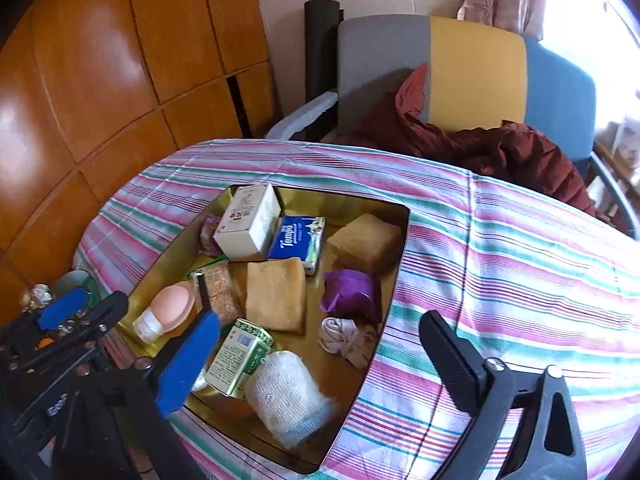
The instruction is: Organize objects
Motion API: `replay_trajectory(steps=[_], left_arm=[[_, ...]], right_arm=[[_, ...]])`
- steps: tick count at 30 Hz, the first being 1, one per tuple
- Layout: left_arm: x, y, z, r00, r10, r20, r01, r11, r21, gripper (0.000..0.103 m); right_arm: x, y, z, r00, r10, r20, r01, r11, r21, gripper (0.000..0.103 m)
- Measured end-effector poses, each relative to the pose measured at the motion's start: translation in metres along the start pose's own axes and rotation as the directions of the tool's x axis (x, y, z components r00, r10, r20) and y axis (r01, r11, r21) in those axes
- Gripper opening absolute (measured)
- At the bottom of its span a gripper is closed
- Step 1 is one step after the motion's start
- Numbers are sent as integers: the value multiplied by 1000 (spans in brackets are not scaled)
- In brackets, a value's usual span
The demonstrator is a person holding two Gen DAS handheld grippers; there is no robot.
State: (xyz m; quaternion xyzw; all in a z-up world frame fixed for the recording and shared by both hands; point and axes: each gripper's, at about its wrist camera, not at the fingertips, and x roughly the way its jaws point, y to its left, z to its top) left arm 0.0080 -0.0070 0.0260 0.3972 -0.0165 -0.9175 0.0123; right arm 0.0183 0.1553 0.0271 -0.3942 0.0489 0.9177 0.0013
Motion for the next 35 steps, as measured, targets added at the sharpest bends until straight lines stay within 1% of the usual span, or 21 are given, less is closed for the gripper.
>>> replay_trajectory(steps=[3, 6, 8, 10, 12, 17, 23, 28, 32, 35], left_arm=[[-3, 4, 2, 1000, -19, -8, 18, 1000, -12, 57], [-6, 6, 2, 1000, -20, -7, 20, 1000, -13, 57], [-6, 6, 2, 1000, -15, -9, 15, 1000, -14, 57], [-6, 7, 2, 1000, -13, -14, 13, 1000, -18, 57], [-5, 8, 2, 1000, -16, -27, 15, 1000, -20, 57], [-3, 10, 1, 999, -20, -47, 19, 1000, -18, 57], [-2, 9, -1, 997, -43, -60, 41, 999, -23, 57], [-3, 7, -2, 998, -34, -46, 34, 999, -13, 57], [-6, 4, -2, 1000, -3, -16, 3, 1000, 7, 57], [-5, 3, -1, 1000, -16, -20, 16, 1000, 7, 57]], right_arm=[[0, 2, 1, 999, -46, -10, 46, 999, 18, 103], [0, 2, 1, 994, -104, -32, 106, 993, 55, 103], [1, 0, 1, 990, -126, -58, 130, 988, 79, 103], [1, -2, 0, 991, -114, -75, 120, 988, 95, 103], [0, -1, -1, 991, -109, -74, 116, 989, 95, 103], [-3, 7, -3, 987, -154, -46, 156, 987, 46, 103], [-3, 10, -3, 985, -172, -28, 173, 984, 33, 103], [-1, 8, -4, 985, -169, -36, 170, 985, 42, 103], [1, 6, -5, 985, -170, -41, 172, 984, 48, 103], [1, 4, -6, 985, -166, -46, 168, 984, 53, 103]])
